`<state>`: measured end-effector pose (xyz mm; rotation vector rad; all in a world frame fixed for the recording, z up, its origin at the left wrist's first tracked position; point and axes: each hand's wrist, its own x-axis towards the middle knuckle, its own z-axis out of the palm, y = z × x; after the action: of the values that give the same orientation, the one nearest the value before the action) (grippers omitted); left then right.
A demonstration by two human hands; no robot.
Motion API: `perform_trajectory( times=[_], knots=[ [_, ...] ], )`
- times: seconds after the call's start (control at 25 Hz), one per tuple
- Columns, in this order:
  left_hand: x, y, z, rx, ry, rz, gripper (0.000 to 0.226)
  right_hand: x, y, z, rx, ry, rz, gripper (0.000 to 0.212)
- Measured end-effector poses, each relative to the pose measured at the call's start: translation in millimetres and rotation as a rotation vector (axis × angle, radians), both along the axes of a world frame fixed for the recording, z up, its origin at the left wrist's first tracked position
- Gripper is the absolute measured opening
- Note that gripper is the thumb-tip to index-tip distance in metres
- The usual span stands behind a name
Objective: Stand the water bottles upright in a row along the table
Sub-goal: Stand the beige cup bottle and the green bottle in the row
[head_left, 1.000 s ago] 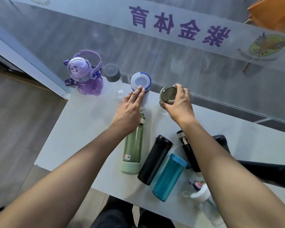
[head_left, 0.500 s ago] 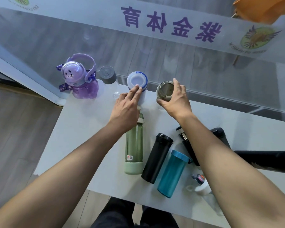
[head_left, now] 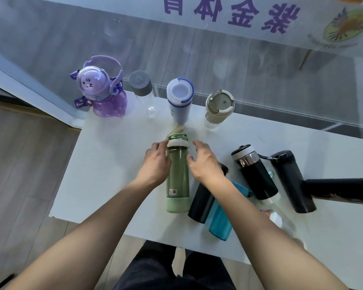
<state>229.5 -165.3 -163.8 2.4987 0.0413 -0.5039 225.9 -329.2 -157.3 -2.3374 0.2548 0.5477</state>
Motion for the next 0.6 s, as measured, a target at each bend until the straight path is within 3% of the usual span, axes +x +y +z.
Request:
perform_trajectory(
  times=[0.16, 0.28, 0.4, 0.6],
  knots=[
    [4.4, 3.2, -19.5, -0.091, 0.174, 0.075, 0.05, 11.0, 19.0, -20.2, 0.036, 0.158, -0.014, 0.055],
    [7.7, 5.7, -22.6, -0.288, 0.322, 0.262, 0.05, 15.1, 27.3, -28.3, 0.147, 0.31, -0.197, 0.054],
    [3.2, 10.3, -12.8, -0.36, 0.299, 0.284, 0.05, 5.5, 26.4, -27.5, 0.224, 0.267, -0.323, 0.056],
    [-10.9, 14.3, 17.8, -0.426, 0.135, 0.261, 0.049, -15.7, 13.0, 5.5, 0.323, 0.084, -0.396, 0.079]
  ],
)
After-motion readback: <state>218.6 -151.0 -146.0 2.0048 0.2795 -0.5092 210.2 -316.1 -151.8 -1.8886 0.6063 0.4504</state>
